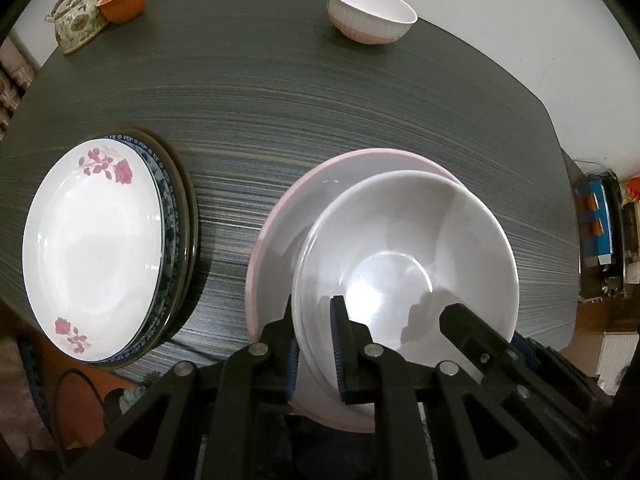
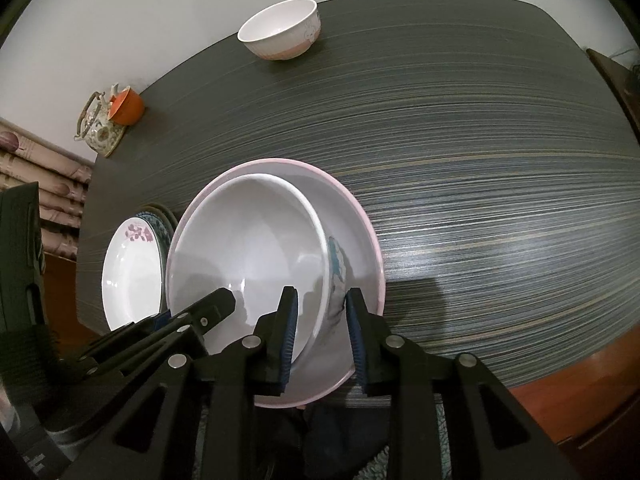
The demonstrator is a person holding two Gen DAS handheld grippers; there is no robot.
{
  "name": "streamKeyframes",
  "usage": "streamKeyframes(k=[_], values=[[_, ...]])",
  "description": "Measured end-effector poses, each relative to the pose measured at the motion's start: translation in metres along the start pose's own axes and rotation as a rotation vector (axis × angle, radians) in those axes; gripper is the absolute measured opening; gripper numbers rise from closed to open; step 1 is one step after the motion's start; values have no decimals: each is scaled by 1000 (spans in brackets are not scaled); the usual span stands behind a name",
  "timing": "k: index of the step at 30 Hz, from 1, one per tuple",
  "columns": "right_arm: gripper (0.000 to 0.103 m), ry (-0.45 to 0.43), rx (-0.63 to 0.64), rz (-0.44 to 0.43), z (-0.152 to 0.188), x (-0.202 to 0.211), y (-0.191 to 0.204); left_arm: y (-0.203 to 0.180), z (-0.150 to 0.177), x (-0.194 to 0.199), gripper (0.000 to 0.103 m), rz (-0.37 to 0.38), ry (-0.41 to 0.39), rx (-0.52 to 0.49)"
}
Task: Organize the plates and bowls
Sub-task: 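Lower the blue-band bowl into the pink-rimmed bowl with both grippers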
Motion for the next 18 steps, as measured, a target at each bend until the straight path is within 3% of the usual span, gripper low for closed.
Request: streamKeyframes(k=[18], values=[[26,-3,-2,-4,-1,0,-3,11,-7,-3,17,1,9,17]])
Point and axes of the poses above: each gripper's, at about its wrist camera, not at the fingertips, and x roughly against the way its jaws point, y to its left, z to its underside, the point moved 1 cm from there along -x, roughly the way its jaws point, and after that the axes turned 7 degrees about y, right-handed, at the moved point
